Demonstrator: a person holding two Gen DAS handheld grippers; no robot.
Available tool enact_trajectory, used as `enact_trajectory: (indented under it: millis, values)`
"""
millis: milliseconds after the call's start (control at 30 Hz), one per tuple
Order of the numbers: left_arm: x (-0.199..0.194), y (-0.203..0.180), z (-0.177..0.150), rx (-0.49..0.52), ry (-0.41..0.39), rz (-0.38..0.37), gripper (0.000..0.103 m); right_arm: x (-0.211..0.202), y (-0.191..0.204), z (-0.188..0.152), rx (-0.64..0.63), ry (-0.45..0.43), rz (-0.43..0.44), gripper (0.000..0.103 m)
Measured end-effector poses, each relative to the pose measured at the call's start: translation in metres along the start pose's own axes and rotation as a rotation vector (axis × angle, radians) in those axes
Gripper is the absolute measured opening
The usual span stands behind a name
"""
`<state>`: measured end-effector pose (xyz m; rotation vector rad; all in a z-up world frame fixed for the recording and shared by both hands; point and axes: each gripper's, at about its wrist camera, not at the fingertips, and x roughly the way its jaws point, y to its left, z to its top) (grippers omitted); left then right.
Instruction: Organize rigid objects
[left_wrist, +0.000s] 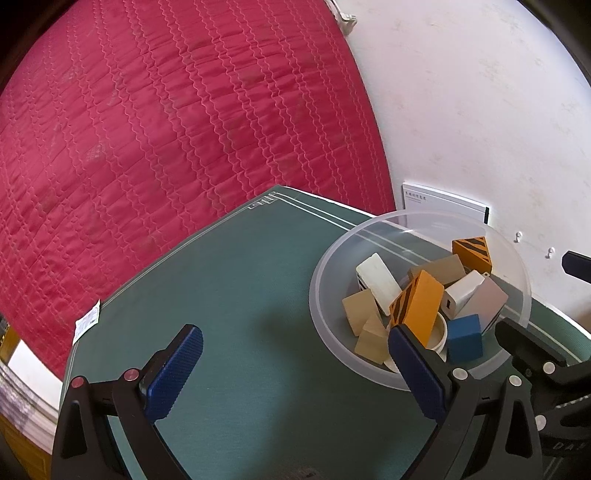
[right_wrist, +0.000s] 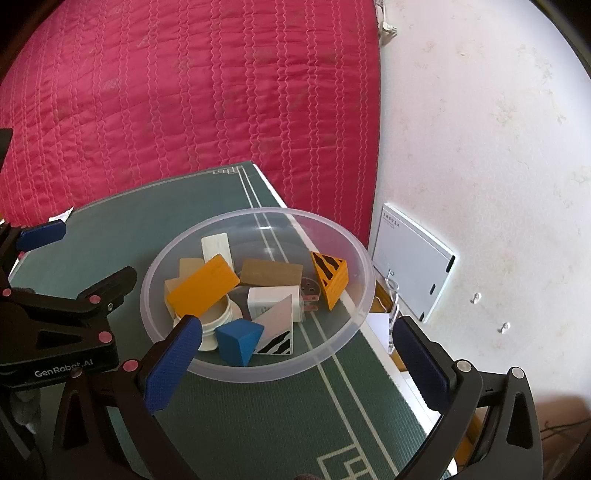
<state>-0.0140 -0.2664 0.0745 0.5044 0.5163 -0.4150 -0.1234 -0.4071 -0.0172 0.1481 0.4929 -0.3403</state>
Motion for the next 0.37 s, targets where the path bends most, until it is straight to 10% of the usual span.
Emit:
enact_trajectory:
  millis: [367]
  values:
    - [0.0001,-0.0013,-0.0005,0.000,0.010,-0.010,0.102,0.0010,-0.0011,-0.0005,-0.002,0.002,0.001,0.103]
